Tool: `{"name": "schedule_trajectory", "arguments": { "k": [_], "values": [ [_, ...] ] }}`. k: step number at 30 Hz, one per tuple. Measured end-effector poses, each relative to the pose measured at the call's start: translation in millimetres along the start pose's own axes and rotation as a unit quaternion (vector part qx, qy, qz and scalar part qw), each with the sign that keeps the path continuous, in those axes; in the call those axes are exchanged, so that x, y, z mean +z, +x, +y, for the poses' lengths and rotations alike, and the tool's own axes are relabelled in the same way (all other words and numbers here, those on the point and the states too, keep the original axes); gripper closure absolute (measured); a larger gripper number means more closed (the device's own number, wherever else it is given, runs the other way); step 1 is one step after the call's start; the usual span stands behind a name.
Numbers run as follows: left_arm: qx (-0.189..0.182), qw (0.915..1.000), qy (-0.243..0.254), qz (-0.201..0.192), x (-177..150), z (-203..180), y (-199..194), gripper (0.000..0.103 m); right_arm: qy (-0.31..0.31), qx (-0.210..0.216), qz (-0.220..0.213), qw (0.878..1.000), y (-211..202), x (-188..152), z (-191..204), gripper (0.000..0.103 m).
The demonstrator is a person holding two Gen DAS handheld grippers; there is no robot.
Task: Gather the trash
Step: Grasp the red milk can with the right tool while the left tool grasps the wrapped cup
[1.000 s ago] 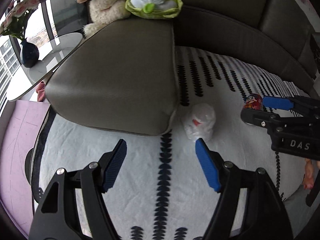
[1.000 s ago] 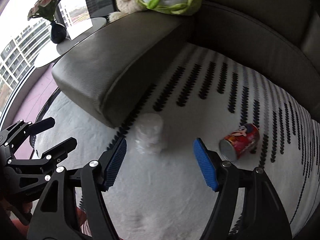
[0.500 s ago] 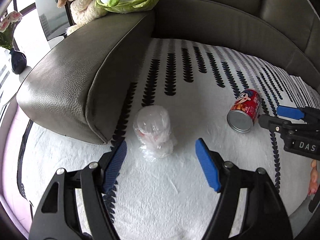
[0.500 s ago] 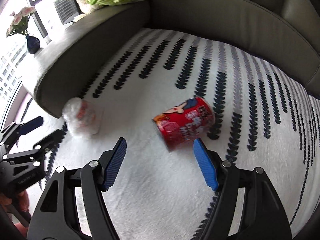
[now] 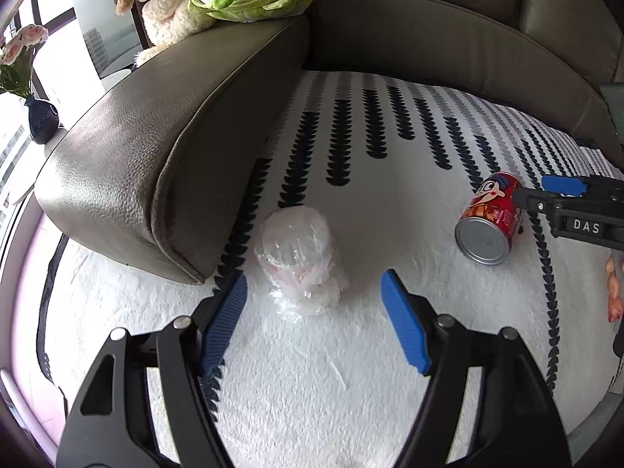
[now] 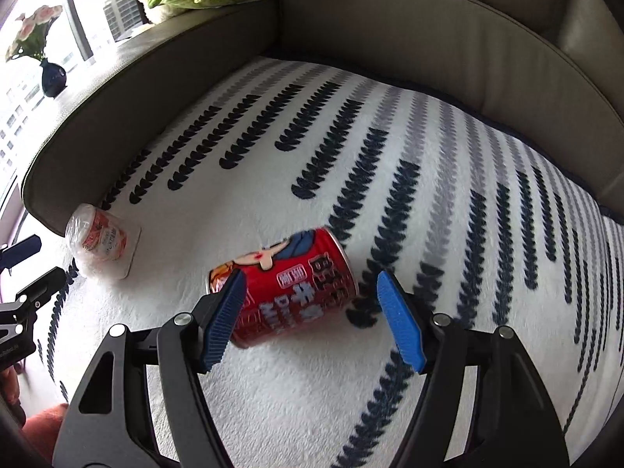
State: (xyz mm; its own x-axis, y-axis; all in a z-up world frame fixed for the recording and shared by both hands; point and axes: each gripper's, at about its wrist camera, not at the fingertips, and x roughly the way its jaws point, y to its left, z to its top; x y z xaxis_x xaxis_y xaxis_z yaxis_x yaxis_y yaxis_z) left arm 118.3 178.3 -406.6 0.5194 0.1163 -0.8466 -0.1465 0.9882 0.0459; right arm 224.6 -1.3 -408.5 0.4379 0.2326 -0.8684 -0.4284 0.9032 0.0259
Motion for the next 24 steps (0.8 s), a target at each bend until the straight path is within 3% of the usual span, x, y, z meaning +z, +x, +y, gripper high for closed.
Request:
{"name": "schedule_trajectory", "arguments": {
  "k": [9,24],
  "values": [
    [0.004,1.0,-0.005,0.005,-4,-1,4,0.032,0.004,0.033,0.014,0.999,22,9,3,0.035],
    [0.011,0.9999,-0.008,0.005,-7,10,8,0.032,-0.027,0.07,0.018,0.997,15,1,57,0.034]
  ]
}}
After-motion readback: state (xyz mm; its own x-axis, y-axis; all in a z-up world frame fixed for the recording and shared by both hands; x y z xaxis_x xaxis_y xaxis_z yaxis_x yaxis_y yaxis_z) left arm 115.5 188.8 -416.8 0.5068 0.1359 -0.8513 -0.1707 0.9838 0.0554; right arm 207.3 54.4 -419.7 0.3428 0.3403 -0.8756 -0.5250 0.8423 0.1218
